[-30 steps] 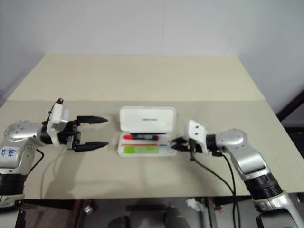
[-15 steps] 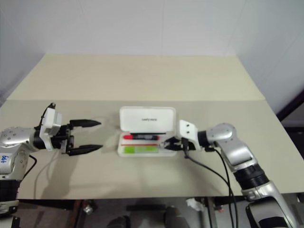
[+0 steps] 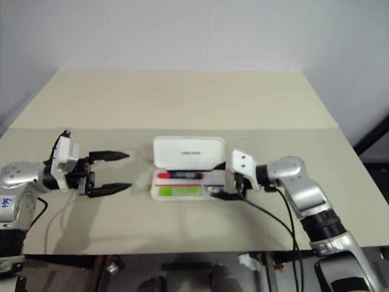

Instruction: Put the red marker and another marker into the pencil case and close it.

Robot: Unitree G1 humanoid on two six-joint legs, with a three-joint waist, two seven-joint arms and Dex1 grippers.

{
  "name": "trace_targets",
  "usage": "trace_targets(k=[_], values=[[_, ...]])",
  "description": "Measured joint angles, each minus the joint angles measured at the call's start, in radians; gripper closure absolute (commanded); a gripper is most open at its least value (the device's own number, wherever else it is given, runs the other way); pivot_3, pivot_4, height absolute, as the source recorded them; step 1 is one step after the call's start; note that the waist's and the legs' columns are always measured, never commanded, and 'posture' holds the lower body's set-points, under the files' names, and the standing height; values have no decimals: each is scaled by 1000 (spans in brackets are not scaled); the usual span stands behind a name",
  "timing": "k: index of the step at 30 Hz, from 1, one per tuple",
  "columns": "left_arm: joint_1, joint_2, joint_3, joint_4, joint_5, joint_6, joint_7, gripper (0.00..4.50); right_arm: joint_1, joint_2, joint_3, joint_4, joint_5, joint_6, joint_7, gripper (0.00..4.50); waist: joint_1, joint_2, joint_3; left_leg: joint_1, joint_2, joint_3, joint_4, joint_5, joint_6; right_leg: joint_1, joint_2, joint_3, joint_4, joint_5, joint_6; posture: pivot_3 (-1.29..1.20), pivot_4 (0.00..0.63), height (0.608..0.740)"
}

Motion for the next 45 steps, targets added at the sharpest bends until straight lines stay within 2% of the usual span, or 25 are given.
trace_targets(k=[4,8,12,22,23,28,34,39,45], values=[[-65,-12,-32,98,64,-73,39,0,12,35,-106,-28,152,-5,18,28,1,0,0,0,0,0,1,0,0,0,0,0,1,0,0,0,150,740],[-153,-40,-50,230,124,-151,81,0,43,19,-155,-51,220,25,41,28,7,0,0,0,0,-1,2,0,0,1,0,-1,1,0,0,0,150,740],[-260,-59,-66,384,172,-249,101,914,87,-7,-156,-41,214,31,45,0,13,0,0,0,0,0,2,0,0,0,0,0,1,0,0,0,150,740],[-564,-126,-139,898,331,-443,185,4327,99,-18,-189,-32,211,25,23,0,20,0,0,0,0,0,1,0,0,0,1,0,2,0,1,0,150,740],[-586,-131,-149,951,353,-458,204,4458,103,-20,-194,-32,211,25,23,0,21,0,0,-1,0,0,1,0,0,0,1,0,2,0,1,0,150,740],[-662,-175,-185,1146,441,-480,291,4458,122,-32,-219,-32,211,25,13,0,28,0,0,-3,-1,0,2,0,0,-1,1,-1,2,0,2,0,150,740],[-721,-279,-176,1233,459,-450,334,4458,131,-39,-245,-31,219,25,12,0,32,0,0,-4,-1,-1,2,0,0,-2,1,-1,2,0,2,0,150,740],[-769,-356,-139,1235,427,-433,183,4458,144,-52,-255,-31,219,28,10,0,30,0,0,-5,-1,-1,2,0,0,-3,1,-1,1,0,2,0,150,740],[-781,-357,-114,1220,397,-421,-61,4458,180,-75,-271,-36,229,33,6,0,24,0,0,-5,-1,-1,2,0,0,-3,1,-1,2,0,2,0,150,740]])
